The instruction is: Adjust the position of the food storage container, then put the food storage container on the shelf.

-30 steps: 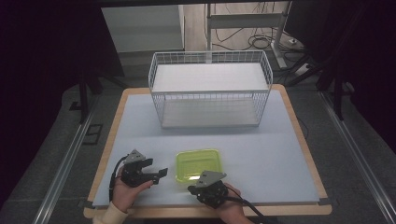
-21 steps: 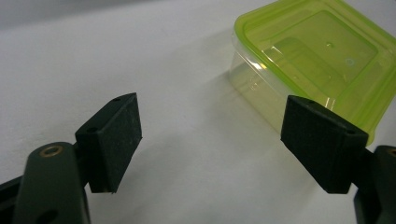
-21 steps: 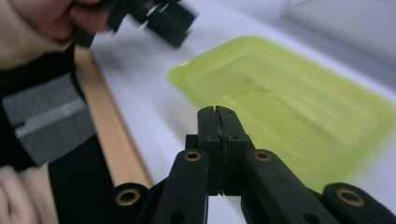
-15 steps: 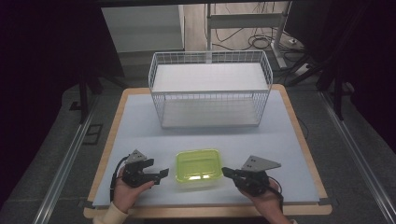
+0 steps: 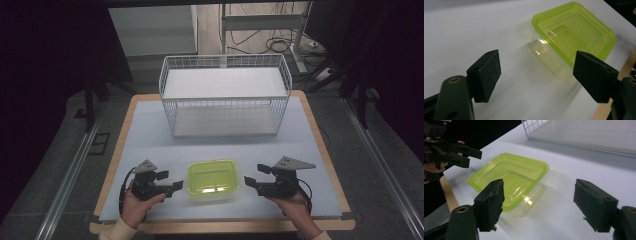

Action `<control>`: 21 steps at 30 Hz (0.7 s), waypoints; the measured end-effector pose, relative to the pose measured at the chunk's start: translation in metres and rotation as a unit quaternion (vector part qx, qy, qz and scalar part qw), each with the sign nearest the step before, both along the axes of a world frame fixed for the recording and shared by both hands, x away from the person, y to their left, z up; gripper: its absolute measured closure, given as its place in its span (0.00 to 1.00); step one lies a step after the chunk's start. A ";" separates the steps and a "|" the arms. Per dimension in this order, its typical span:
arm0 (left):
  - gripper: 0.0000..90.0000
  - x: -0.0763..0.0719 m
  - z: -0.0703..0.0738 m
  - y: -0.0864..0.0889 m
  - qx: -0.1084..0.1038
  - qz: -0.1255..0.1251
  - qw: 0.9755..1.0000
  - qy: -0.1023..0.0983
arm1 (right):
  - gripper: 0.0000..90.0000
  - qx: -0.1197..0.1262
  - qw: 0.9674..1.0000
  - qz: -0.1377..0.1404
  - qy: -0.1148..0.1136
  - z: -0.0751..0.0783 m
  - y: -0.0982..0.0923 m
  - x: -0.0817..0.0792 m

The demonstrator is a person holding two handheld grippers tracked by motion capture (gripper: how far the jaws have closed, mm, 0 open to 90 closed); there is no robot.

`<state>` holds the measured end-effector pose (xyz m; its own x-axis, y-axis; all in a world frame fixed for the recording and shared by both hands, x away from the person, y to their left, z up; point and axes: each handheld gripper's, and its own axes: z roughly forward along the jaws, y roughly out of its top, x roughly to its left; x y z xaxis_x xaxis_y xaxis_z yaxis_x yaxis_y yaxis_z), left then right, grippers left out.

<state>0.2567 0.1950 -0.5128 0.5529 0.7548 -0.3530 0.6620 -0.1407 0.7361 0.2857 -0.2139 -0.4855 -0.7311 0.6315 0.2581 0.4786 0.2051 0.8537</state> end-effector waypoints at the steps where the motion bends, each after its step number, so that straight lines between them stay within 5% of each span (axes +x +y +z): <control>1: 0.25 0.000 0.000 0.000 -0.003 -0.002 1.000 0.003 | 0.24 0.001 1.000 0.013 0.020 -0.001 0.003 0.002; 8: 0.25 0.000 0.000 0.000 -0.025 0.002 1.000 0.017 | 0.30 -0.003 0.999 0.017 0.030 -0.003 0.008 0.004; 11: 0.26 0.004 0.000 -0.005 -0.027 -0.001 0.999 0.028 | 0.34 -0.001 0.998 0.011 0.065 -0.005 0.006 0.008; 16: 0.27 0.007 -0.001 -0.011 -0.037 -0.004 0.998 0.041 | 0.36 0.005 0.996 0.005 0.084 -0.006 0.004 0.010; 21: 0.29 0.011 -0.003 -0.010 -0.082 -0.006 0.993 0.080 | 0.36 0.010 0.995 -0.002 0.102 -0.009 0.011 0.018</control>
